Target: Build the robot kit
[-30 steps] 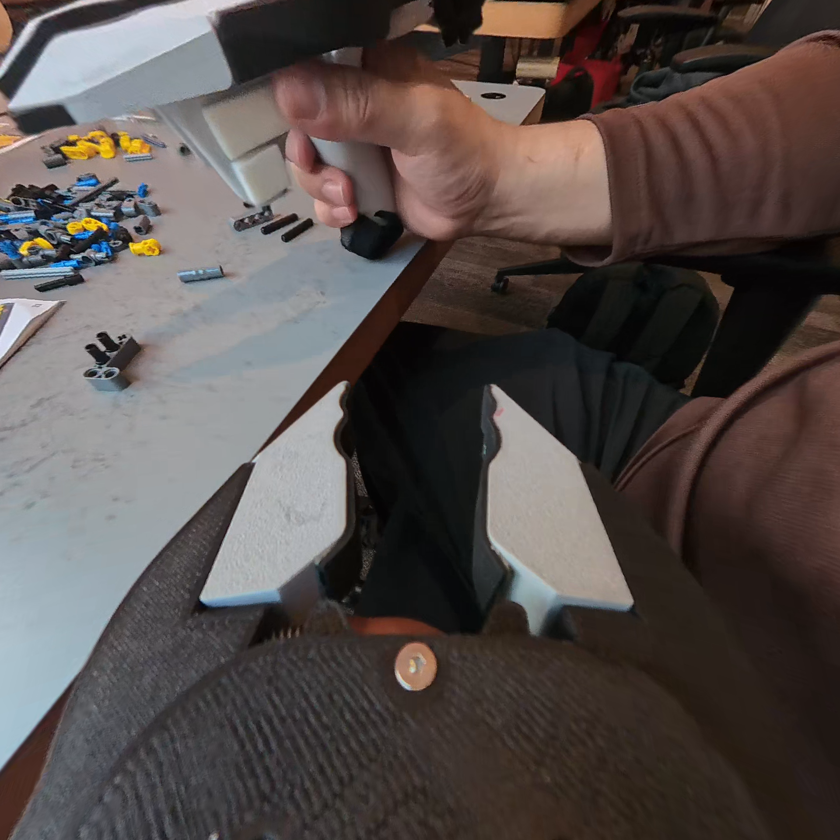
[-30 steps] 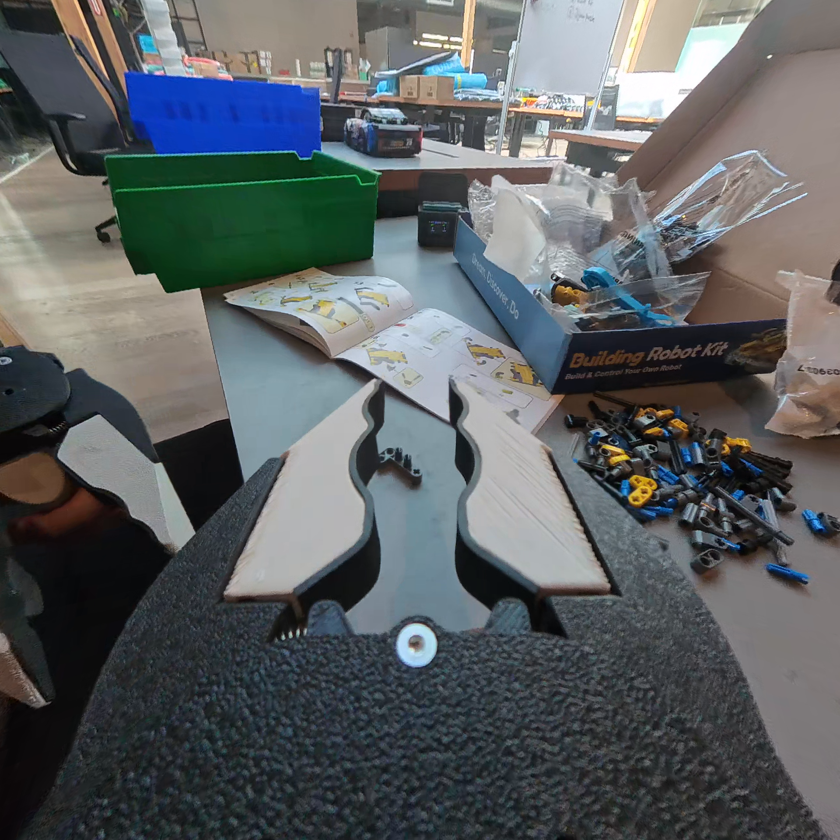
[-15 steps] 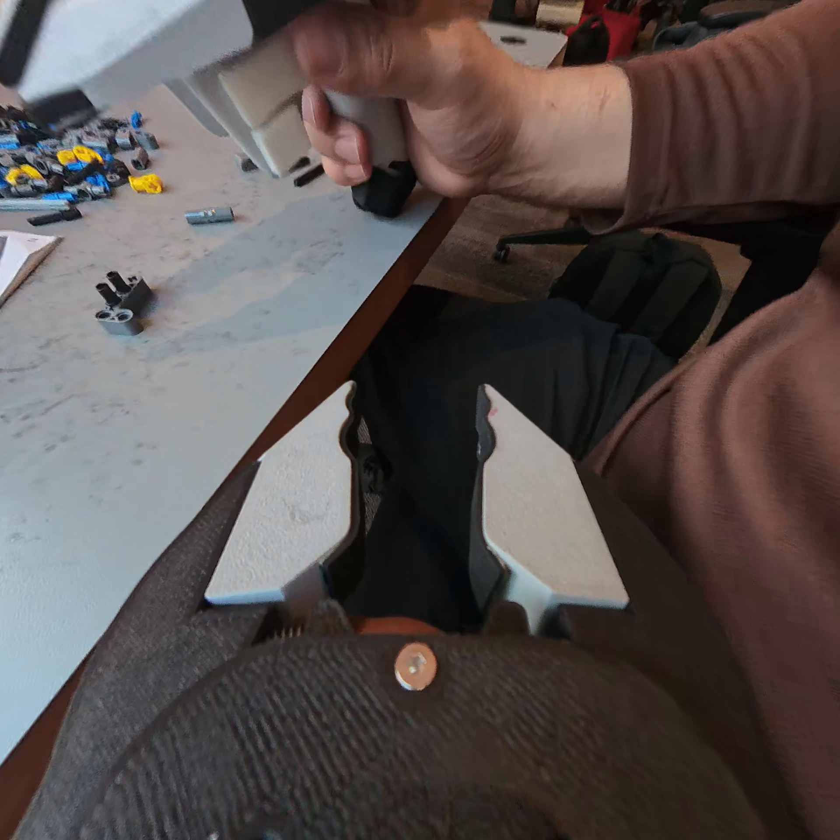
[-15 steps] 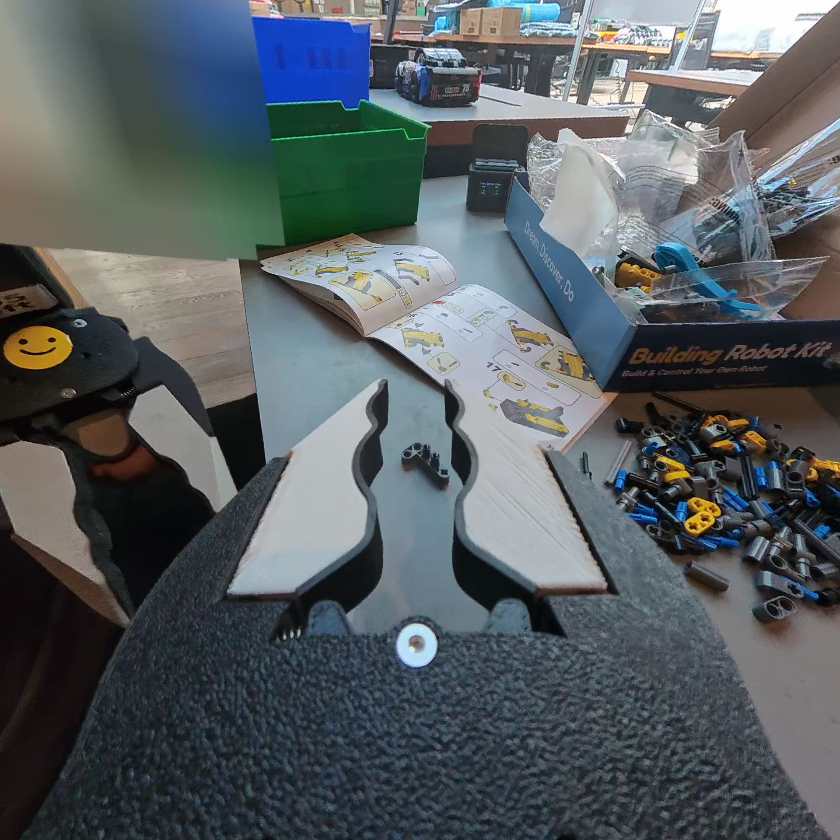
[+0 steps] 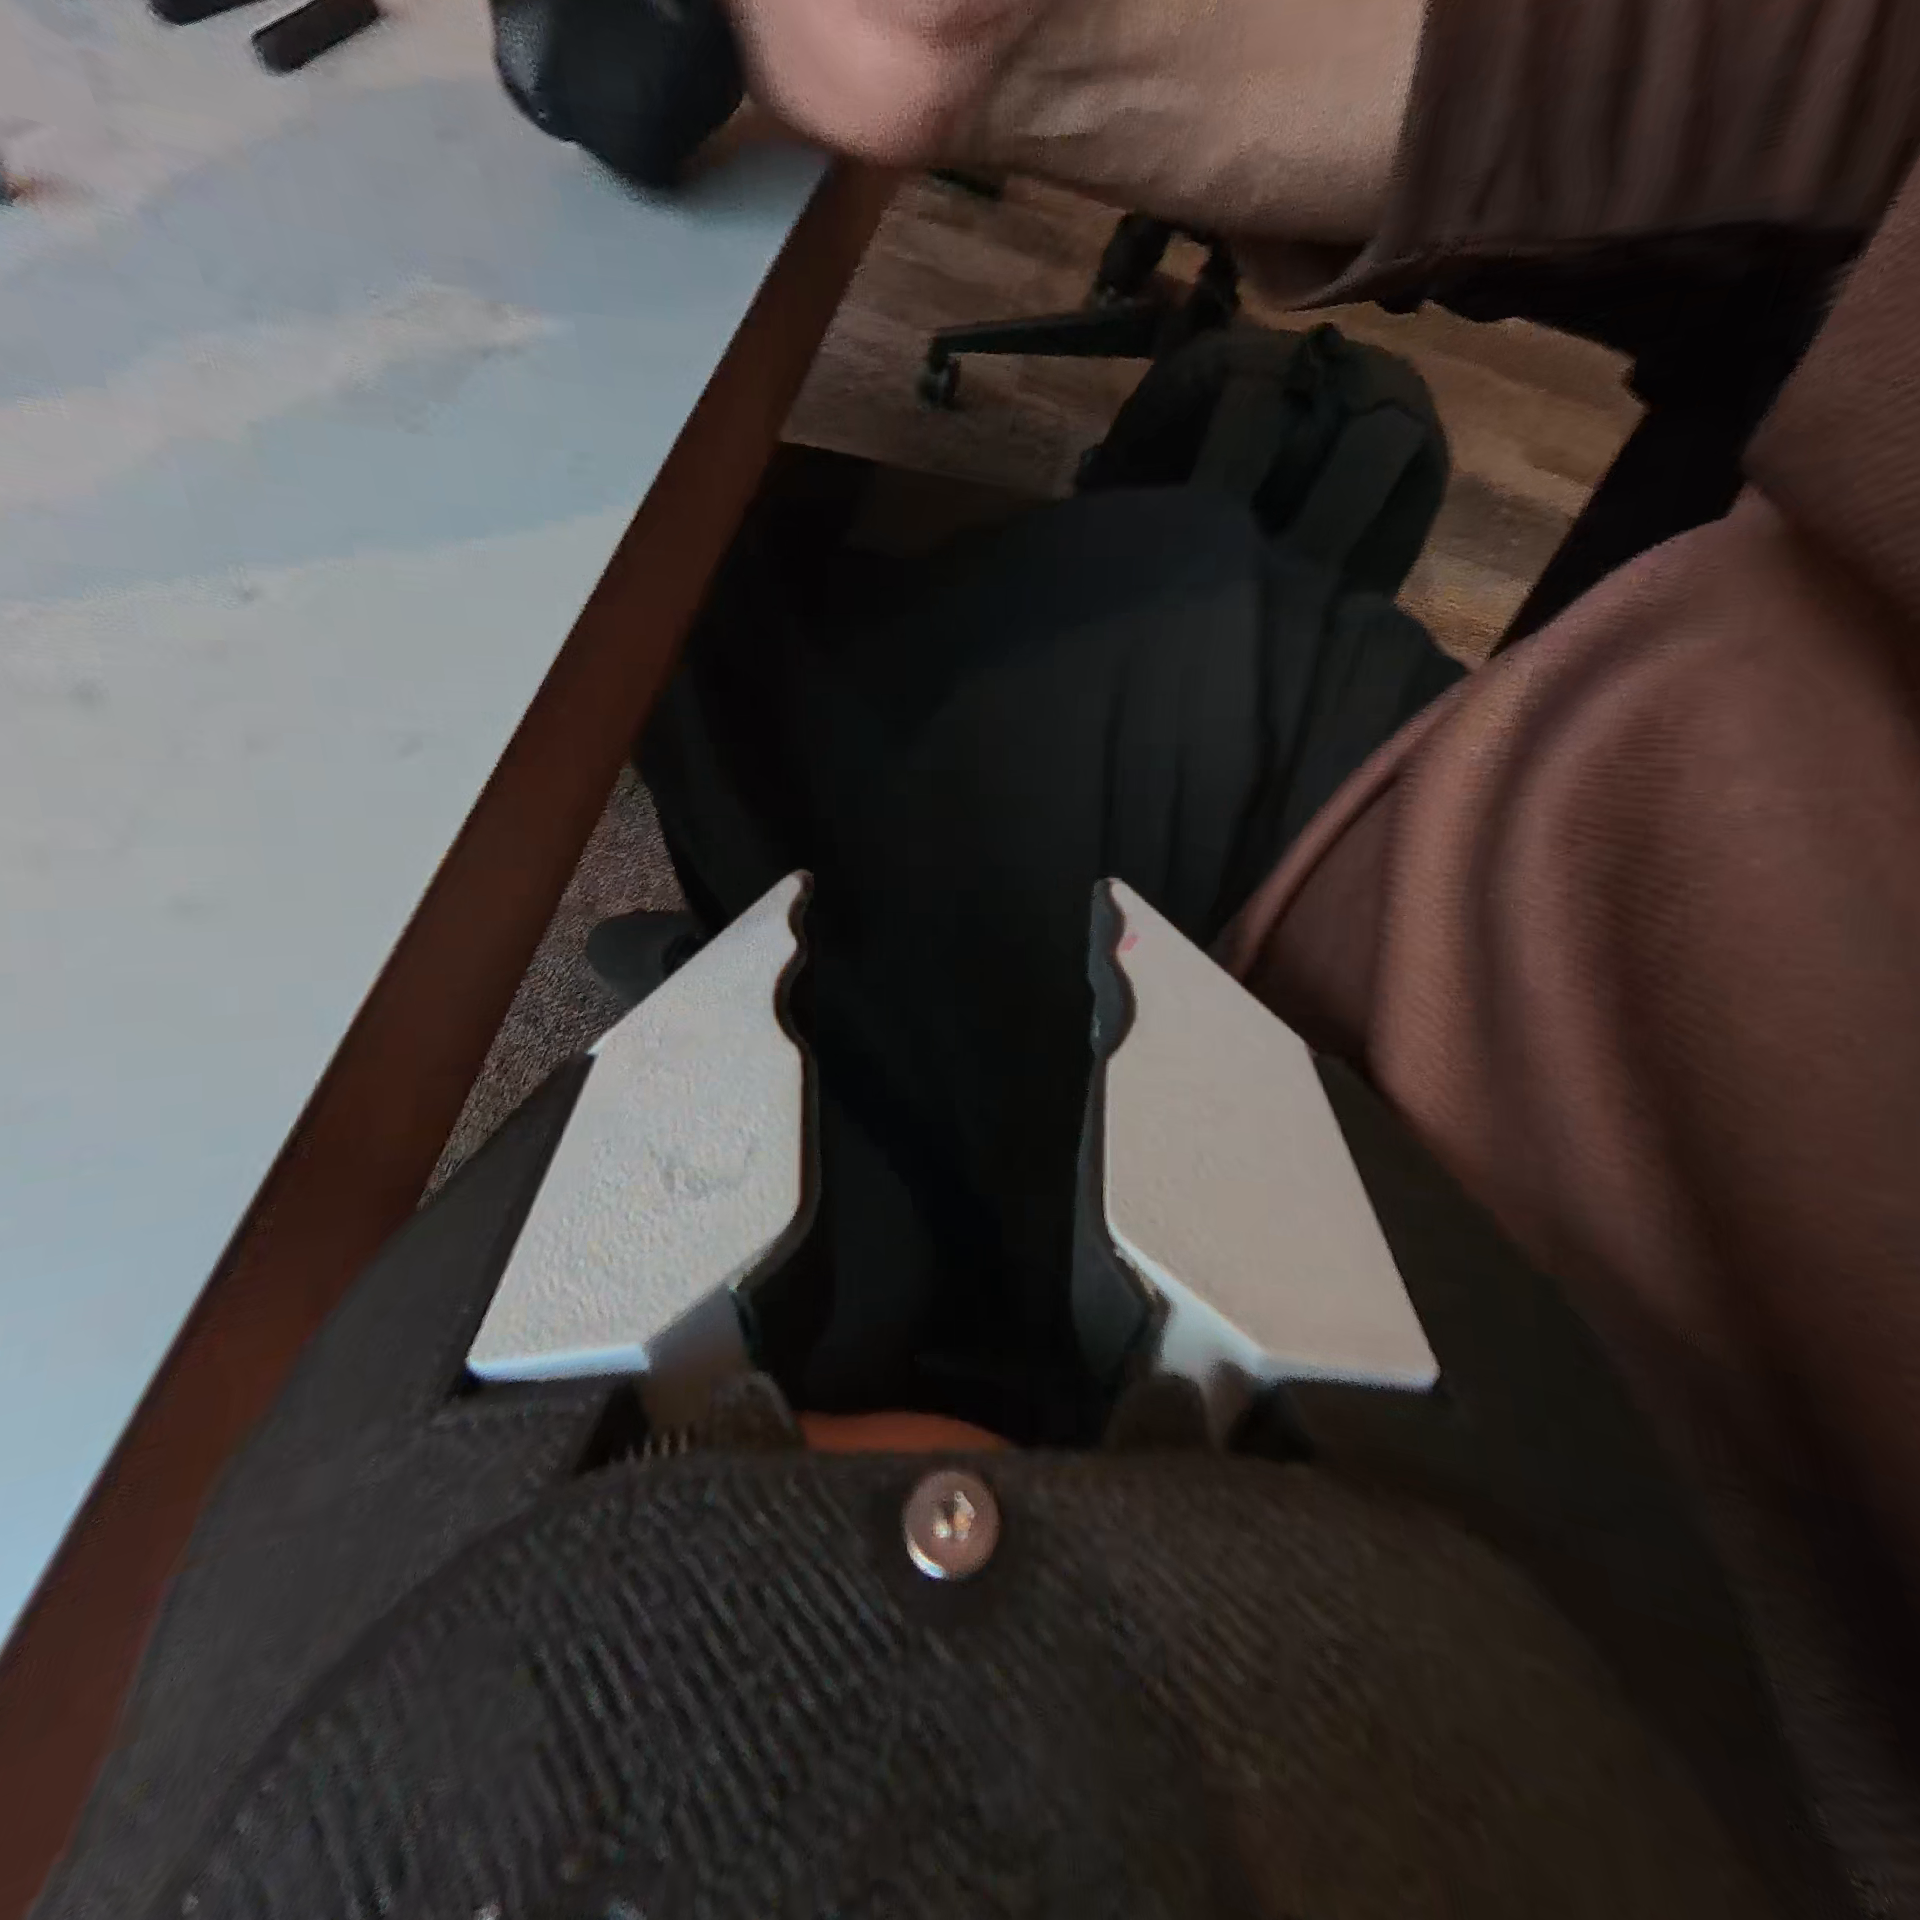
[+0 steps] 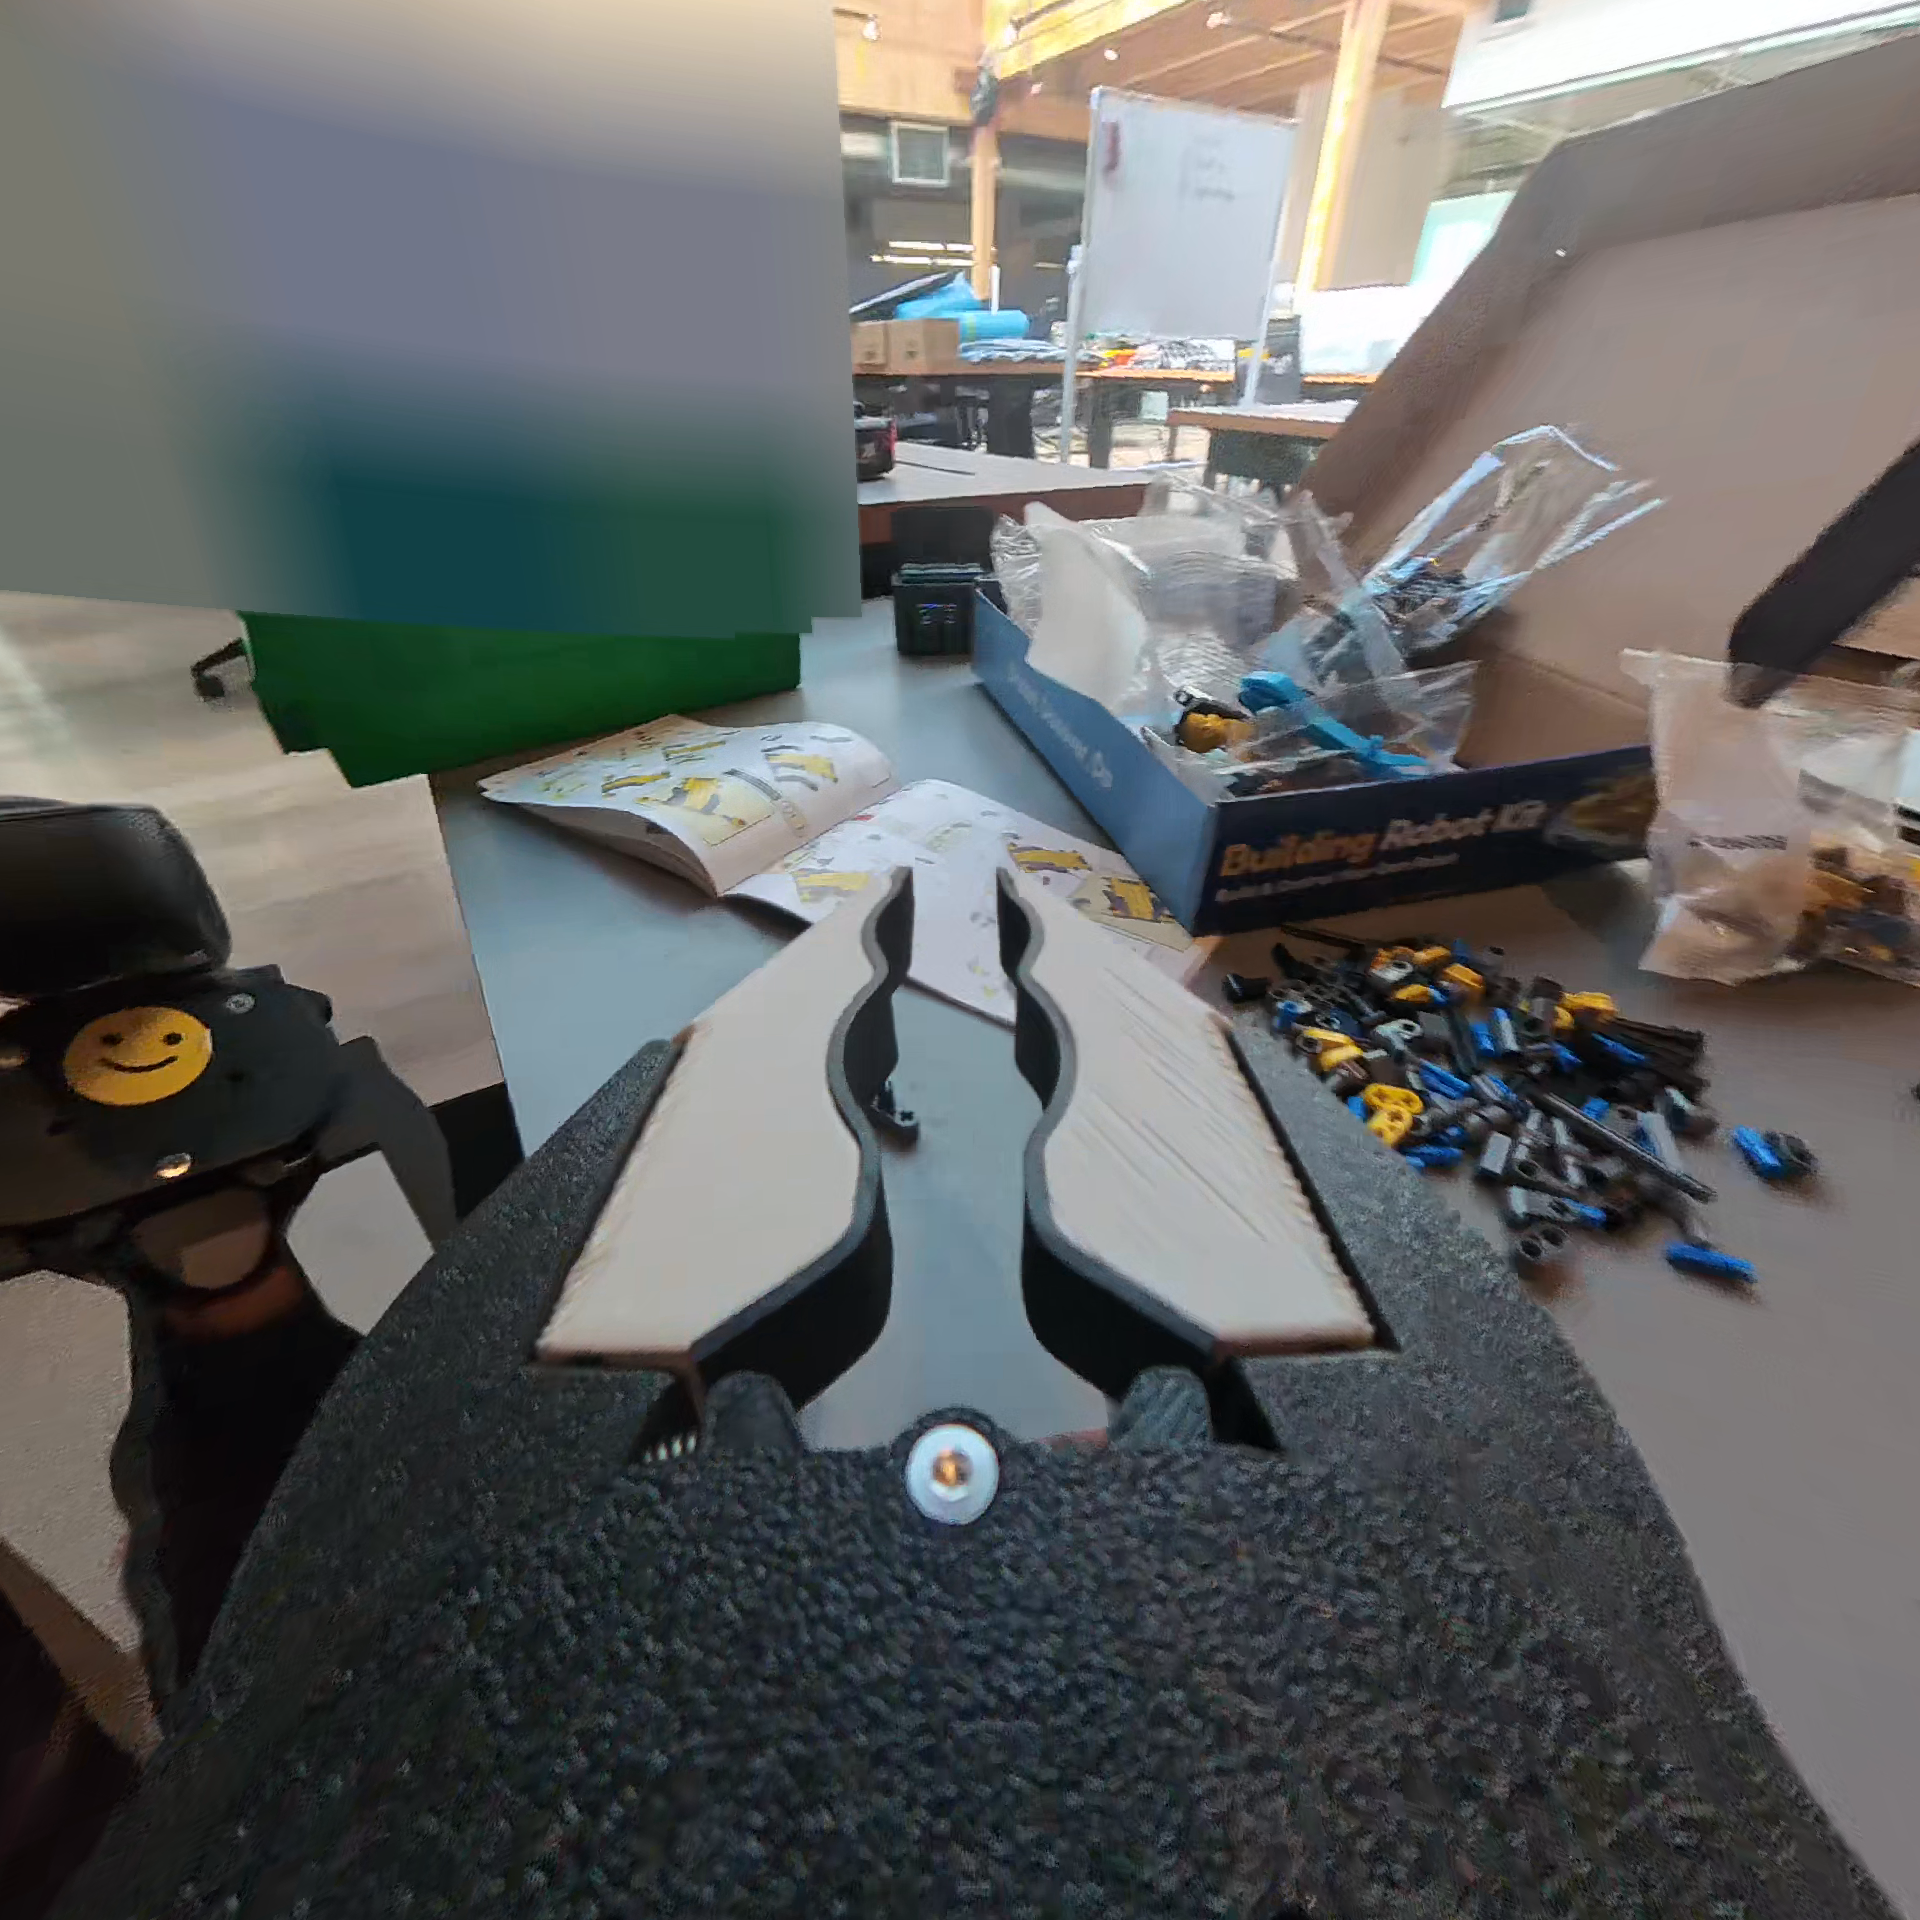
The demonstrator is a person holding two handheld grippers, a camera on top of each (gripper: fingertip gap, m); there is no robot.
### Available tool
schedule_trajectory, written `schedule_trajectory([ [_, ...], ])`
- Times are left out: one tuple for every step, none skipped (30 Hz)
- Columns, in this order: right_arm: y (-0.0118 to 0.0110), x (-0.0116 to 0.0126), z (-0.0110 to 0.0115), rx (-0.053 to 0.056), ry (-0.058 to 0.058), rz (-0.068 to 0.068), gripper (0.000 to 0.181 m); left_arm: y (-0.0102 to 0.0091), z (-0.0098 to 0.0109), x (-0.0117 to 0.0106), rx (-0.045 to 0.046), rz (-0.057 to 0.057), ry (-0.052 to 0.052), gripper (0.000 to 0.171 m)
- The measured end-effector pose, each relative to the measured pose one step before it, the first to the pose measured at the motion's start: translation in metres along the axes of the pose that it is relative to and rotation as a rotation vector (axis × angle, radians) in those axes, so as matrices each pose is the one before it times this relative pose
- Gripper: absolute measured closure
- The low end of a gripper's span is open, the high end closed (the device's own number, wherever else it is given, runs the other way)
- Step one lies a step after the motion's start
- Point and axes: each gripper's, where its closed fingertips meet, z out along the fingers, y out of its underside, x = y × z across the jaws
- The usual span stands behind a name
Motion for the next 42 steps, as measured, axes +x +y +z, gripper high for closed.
schedule_trajectory([
  [-0.00055,0.00666,-0.00725,-0.0098,0.0334,0.0132,0.165,-0.00246,0.00129,0.00381,0.00086,0.0145,0.0169,0.123],
  [-0.0039,0.00921,-0.00851,0.0048,0.0506,0.0095,0.165,-0.00204,0.00148,0.00268,-0.00318,0.012,0.014,0.123],
  [-0.0082,0.01124,-0.01031,0.0279,0.0613,0.008,0.164,-0.00251,0.00197,0.00272,0.00131,0.0092,0.0158,0.123],
  [-0.01005,0.01047,-0.01109,0.0367,0.049,0.0105,0.162,-0.0026,0.00226,0.00239,0.00394,0.0091,0.0144,0.122],
  [-0.00897,0.00669,-0.01006,0.0296,0.0226,0.0121,0.161,-0.00216,0.00258,0.00212,0.00114,0.0122,0.0104,0.122],
  [-0.00491,0.00197,-0.00785,0.0087,-0.0067,0.0095,0.164,-0.00151,0.00282,0.00184,-0.0029,0.0158,0.0043,0.122],
  [0.00073,-0.00169,-0.00539,-0.018,-0.0219,0.0083,0.164,-0.00119,0.00269,0.00205,-0.00398,0.0164,0.0,0.122],
  [0.00732,-0.00116,-0.00312,-0.0482,-0.0079,0.0079,0.164,-0.00083,0.00291,0.00147,-0.00474,0.0174,-0.0093,0.122],
  [0.01247,0.00173,-0.00117,-0.0725,0.0219,0.0114,0.162,-0.00009,0.00363,0.00083,-0.00231,0.0251,-0.0169,0.123],
  [0.01355,-0.00038,0.00046,-0.0698,0.0164,0.0165,0.16,0.00191,0.0049,0.00147,-0.00554,0.0308,-0.0147,0.123],
  [0.00973,-0.00708,0.00124,-0.0388,-0.0245,0.019,0.157,0.00432,0.00589,0.00239,-0.01943,0.0311,-0.0069,0.124],
  [0.00489,-0.00824,0.00122,-0.0059,-0.0292,0.0184,0.157,0.00509,0.00621,0.00288,-0.02613,0.0269,-0.003,0.124],
  [0.0035,-0.00626,0.00162,-0.0037,-0.0153,0.0104,0.157,0.00372,0.00586,0.0022,-0.01831,0.0166,-0.0063,0.124],
  [0.00398,-0.00603,0.00222,-0.0196,-0.0151,-0.0041,0.157,0.00233,0.0049,0.00222,-0.00897,0.0053,-0.0058,0.124],
  [0.00348,-0.0041,0.00131,-0.0286,-0.0061,-0.026,0.157,0.00199,0.00357,0.00155,-0.00996,-0.0029,-0.0085,0.125],
  [0.00141,0.00135,-0.00094,-0.0226,0.0223,-0.0439,0.157,0.00155,0.00227,0.00154,-0.00974,-0.0048,-0.0082,0.125],
  [-0.0008,0.00647,-0.00379,-0.0088,0.0414,-0.0453,0.157,0.00053,0.00062,0.00198,-0.00509,-0.0007,-0.0055,0.124],
  [-0.00212,0.01096,-0.00629,0.0017,0.0489,-0.0306,0.157,0.00027,-0.00057,0.00186,-0.00467,0.0077,-0.0052,0.124],
  [-0.00201,0.01415,-0.00796,0.0078,0.0538,-0.0095,0.157,0.00064,-0.00083,0.00056,-0.00869,0.0122,-0.0096,0.125],
  [-0.00082,0.0143,-0.00855,0.0093,0.0469,0.0081,0.157,0.00116,-0.00058,0.00054,-0.01496,0.0192,-0.0021,0.125],
  [0.00052,0.01177,-0.00835,0.0104,0.0317,0.0144,0.157,0.00193,-0.00009,-0.00011,-0.02056,0.0244,0.0002,0.124],
  [0.00179,0.00934,-0.00812,0.0138,0.0239,0.01,0.157,0.00167,-0.00015,-0.00144,-0.02137,0.0173,-0.004,0.124],
  [0.00317,0.00847,-0.00772,0.0112,0.0278,-0.0055,0.157,-0.00079,-0.00061,-0.00041,-0.01057,0.0064,0.0047,0.123],
  [0.00484,0.01026,-0.00719,-0.0024,0.0431,-0.017,0.158,-0.00304,-0.00112,0.00148,0.00352,0.0047,0.0158,0.122],
  [0.00498,0.01023,-0.00594,-0.0107,0.0408,-0.0137,0.158,-0.00357,-0.0009,0.00101,0.00896,0.0113,0.0117,0.123],
  [0.00384,0.00951,-0.00496,-0.0077,0.0328,-0.0023,0.158,-0.00288,0.00002,-0.00065,0.00655,0.0153,0.001,0.123],
  [0.00154,0.01041,-0.00432,0.0061,0.0385,0.0061,0.158,-0.00209,0.00116,-0.0004,0.00624,0.013,0.004,0.123],
  [-0.00054,0.01063,-0.00315,0.0146,0.0377,0.0136,0.16,-0.00176,0.0025,0.00065,0.0117,0.0058,0.0115,0.123],
  [-0.00197,0.01009,-0.00209,0.0192,0.034,0.0157,0.16,-0.00115,0.00371,0.00006,0.01908,-0.0044,0.0082,0.123],
  [-0.00268,0.00975,-0.00096,0.0266,0.0362,0.0095,0.161,-0.00023,0.0044,0.00023,0.02412,-0.0151,0.0109,0.124],
  [-0.00162,0.00826,0.00015,0.0266,0.0338,0.0009,0.162,0.00033,0.00422,0.00154,0.02177,-0.0246,0.0228,0.127],
  [0.00097,0.00474,0.00178,0.0116,0.0176,-0.0027,0.163,0.00194,0.00346,0.00272,-0.01009,-0.0166,0.0321,0.127],
  [0.00245,0.00112,0.00252,-0.0028,0.0012,-0.0043,0.163,0.00314,0.0013,0.00293,-0.04007,0.0181,0.0309,0.121],
  [0.00198,-0.00098,0.00253,-0.0047,-0.0022,-0.0096,0.163,0.00213,-0.00076,-0.00022,-0.02501,0.0419,0.0028,0.119],
  [0.00233,-0.00234,0.00243,-0.0116,-0.0044,-0.0102,0.163,0.00007,-0.00224,-0.00422,0.00879,0.0333,-0.027,0.12],
  [0.00276,-0.00405,0.00239,-0.0175,-0.0104,-0.0052,0.163,-0.00005,-0.00254,-0.00378,0.0205,0.0089,-0.0234,0.123],
  [0.00159,-0.00516,0.00181,-0.0085,-0.0143,-0.0014,0.163,0.00126,-0.00215,-0.00145,0.00646,-0.0066,-0.0031,0.125],
  [0.00041,-0.00572,0.00121,0.0011,-0.0155,-0.0009,0.163,0.00264,-0.00171,-0.0013,-0.01528,-0.0083,0.0016,0.124],
  [0.0007,-0.00562,0.00126,-0.0019,-0.0163,-0.0028,0.163,0.00157,-0.00177,-0.00329,-0.01905,-0.0001,-0.012,0.123],
  [0.00117,-0.00545,0.00119,-0.0048,-0.0165,-0.0065,0.163,-0.00162,-0.00245,-0.00414,-0.00253,0.009,-0.0205,0.121],
  [0.00128,-0.0049,0.00116,-0.0024,-0.0142,-0.0088,0.163,-0.00456,-0.00311,-0.00317,0.0152,0.014,-0.018,0.121],
  [0.00172,-0.00482,0.0012,-0.0031,-0.0163,-0.0055,0.163,-0.00513,-0.00277,-0.00324,0.01828,0.0078,-0.0203,0.122],
])
